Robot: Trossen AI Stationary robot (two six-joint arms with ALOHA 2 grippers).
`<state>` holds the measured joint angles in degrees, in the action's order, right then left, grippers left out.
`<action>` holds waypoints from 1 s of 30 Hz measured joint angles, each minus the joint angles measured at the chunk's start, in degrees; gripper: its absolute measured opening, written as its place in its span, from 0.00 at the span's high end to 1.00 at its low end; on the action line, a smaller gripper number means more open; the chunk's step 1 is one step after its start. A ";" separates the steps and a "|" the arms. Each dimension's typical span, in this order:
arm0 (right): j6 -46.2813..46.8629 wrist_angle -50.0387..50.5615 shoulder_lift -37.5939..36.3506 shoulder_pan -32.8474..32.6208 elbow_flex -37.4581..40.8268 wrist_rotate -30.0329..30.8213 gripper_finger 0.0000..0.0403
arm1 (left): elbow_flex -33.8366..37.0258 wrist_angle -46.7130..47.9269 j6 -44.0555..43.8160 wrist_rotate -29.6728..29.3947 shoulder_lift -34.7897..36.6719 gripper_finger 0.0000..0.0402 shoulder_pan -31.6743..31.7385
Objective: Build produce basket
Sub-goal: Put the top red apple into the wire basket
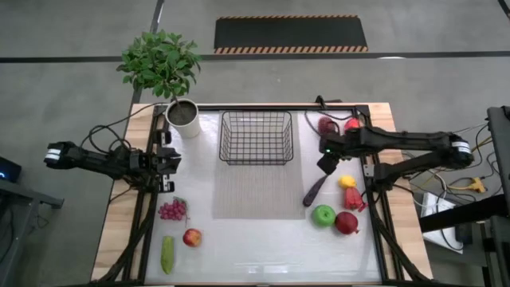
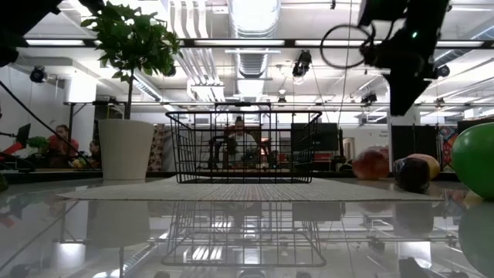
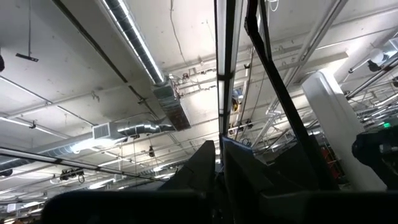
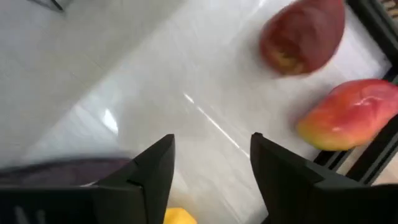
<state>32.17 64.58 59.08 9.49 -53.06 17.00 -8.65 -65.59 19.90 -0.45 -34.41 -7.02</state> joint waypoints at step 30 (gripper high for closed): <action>-22.77 -11.59 19.23 30.47 -11.56 0.58 0.09 | -0.21 0.03 0.44 0.00 0.22 0.96 0.01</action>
<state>9.40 52.99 78.30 39.95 -64.61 17.58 -8.86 -65.56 20.34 -0.45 -34.20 -7.01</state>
